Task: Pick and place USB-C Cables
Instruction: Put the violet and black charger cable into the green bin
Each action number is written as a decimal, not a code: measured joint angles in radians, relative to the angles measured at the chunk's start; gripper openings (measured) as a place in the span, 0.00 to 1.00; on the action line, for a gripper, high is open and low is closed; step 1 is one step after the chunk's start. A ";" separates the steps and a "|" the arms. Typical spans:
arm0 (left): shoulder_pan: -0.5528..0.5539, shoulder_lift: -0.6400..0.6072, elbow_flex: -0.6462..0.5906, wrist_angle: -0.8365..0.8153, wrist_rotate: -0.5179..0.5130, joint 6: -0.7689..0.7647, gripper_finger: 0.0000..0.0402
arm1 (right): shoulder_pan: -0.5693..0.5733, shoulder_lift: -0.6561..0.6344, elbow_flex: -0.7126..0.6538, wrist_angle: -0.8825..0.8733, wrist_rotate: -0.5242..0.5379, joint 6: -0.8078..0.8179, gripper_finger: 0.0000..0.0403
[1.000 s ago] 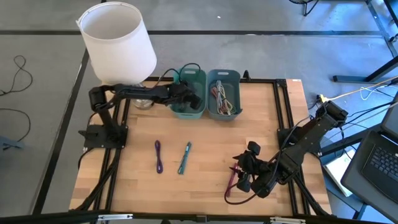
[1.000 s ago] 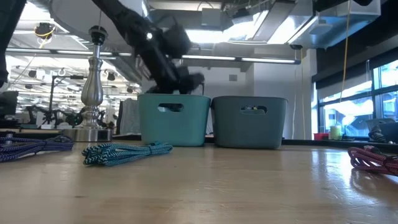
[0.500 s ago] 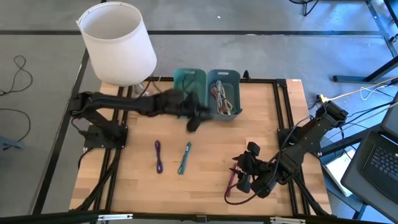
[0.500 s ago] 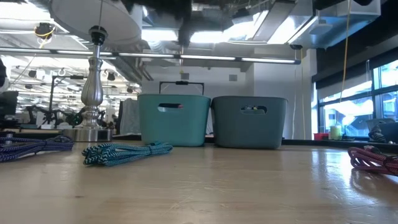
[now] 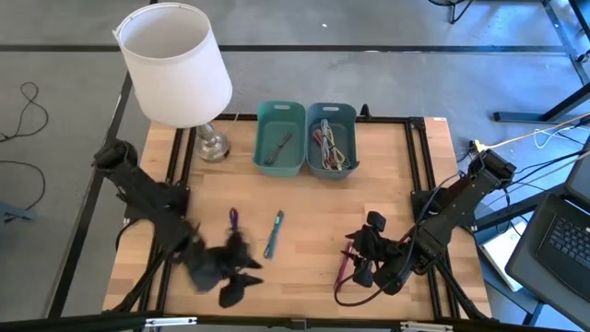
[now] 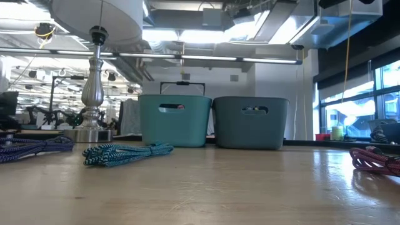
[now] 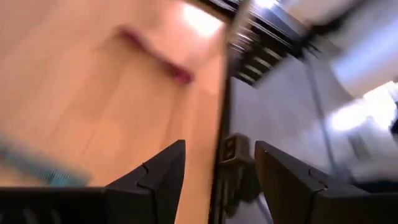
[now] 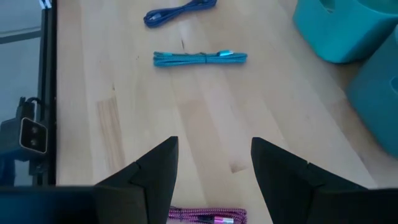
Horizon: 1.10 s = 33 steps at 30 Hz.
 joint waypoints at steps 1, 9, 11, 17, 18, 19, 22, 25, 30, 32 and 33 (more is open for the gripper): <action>-0.051 0.000 0.000 -0.059 -0.104 -0.114 0.46 | 0.000 0.000 0.000 0.000 0.013 -0.001 0.51; -0.189 0.069 0.000 -0.677 -0.465 -0.981 0.46 | 0.000 0.000 0.000 0.012 0.082 -0.020 0.51; -0.161 0.105 0.000 -0.814 -0.348 -1.121 0.45 | 0.000 0.000 0.000 0.024 0.080 -0.022 0.51; -0.079 0.193 0.000 -1.015 -0.028 -1.252 0.40 | 0.000 0.000 0.000 0.030 0.066 -0.026 0.51; -0.071 0.201 0.000 -1.018 -0.028 -1.252 0.39 | 0.000 0.000 0.000 0.030 0.066 -0.026 0.51; -0.063 0.206 0.000 -1.018 -0.032 -1.250 0.39 | 0.000 0.000 0.000 0.030 0.066 -0.027 0.51; -0.034 0.216 0.000 -1.010 -0.044 -1.235 0.37 | 0.000 0.000 0.000 0.030 0.066 -0.028 0.51; -0.005 0.220 0.000 -0.998 -0.043 -1.199 0.36 | 0.000 0.000 0.000 0.030 0.070 -0.030 0.51; 0.032 0.220 0.000 -0.935 -0.037 -1.143 0.36 | 0.000 0.000 0.000 0.035 0.071 -0.030 0.51; 0.041 0.220 -0.007 -0.892 -0.040 -1.127 0.37 | 0.000 0.002 0.000 0.037 0.073 -0.030 0.51; 0.045 0.220 -0.016 -0.872 -0.039 -1.121 0.37 | 0.000 0.003 0.000 0.036 0.073 -0.030 0.51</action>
